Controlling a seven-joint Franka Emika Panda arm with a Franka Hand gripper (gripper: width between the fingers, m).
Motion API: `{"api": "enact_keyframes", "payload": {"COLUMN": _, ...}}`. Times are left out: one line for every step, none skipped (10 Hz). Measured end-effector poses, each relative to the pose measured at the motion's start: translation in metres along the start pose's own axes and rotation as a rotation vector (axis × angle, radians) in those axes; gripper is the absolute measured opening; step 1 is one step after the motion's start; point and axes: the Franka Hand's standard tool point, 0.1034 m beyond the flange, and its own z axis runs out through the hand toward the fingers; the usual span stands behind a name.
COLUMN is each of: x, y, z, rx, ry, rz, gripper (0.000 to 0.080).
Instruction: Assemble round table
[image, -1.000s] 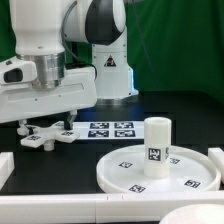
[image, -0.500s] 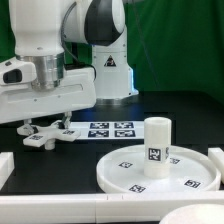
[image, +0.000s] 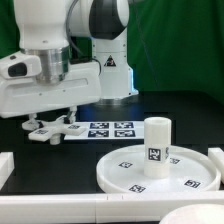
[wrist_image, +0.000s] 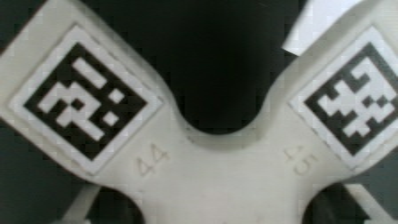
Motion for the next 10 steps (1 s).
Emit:
{"api": "enact_keyframes", "payload": {"x": 0.007, "y": -0.011, "z": -0.009, "rx": 0.006, "ry": 0.003, "rz": 0.032, "gripper": 0.0443}}
{"api": "enact_keyframes", "payload": {"x": 0.016, "y": -0.025, "z": -0.021, "rx": 0.010, "ry": 0.011, "rz": 0.054, "gripper": 0.0443}}
{"api": "enact_keyframes", "payload": {"x": 0.027, "y": -0.042, "z": -0.036, "rx": 0.020, "ry": 0.013, "rz": 0.096, "gripper": 0.0443}}
{"api": "enact_keyframes", "payload": {"x": 0.039, "y": -0.056, "z": -0.052, "rx": 0.024, "ry": 0.020, "rz": 0.117, "gripper": 0.0443}}
{"api": "enact_keyframes", "payload": {"x": 0.049, "y": -0.062, "z": -0.060, "rx": 0.007, "ry": 0.047, "rz": 0.105, "gripper": 0.0444}}
{"api": "enact_keyframes", "payload": {"x": 0.046, "y": -0.062, "z": -0.055, "rx": 0.012, "ry": 0.040, "rz": 0.097, "gripper": 0.0444}}
{"api": "enact_keyframes", "payload": {"x": 0.046, "y": -0.062, "z": -0.055, "rx": 0.013, "ry": 0.039, "rz": 0.098, "gripper": 0.0445}}
{"api": "enact_keyframes", "payload": {"x": 0.046, "y": -0.062, "z": -0.055, "rx": 0.013, "ry": 0.039, "rz": 0.098, "gripper": 0.0445}}
{"api": "enact_keyframes", "payload": {"x": 0.047, "y": -0.065, "z": -0.056, "rx": 0.015, "ry": 0.030, "rz": 0.108, "gripper": 0.0445}}
{"api": "enact_keyframes", "payload": {"x": 0.062, "y": -0.079, "z": -0.070, "rx": 0.022, "ry": -0.004, "rz": 0.098, "gripper": 0.0445}}
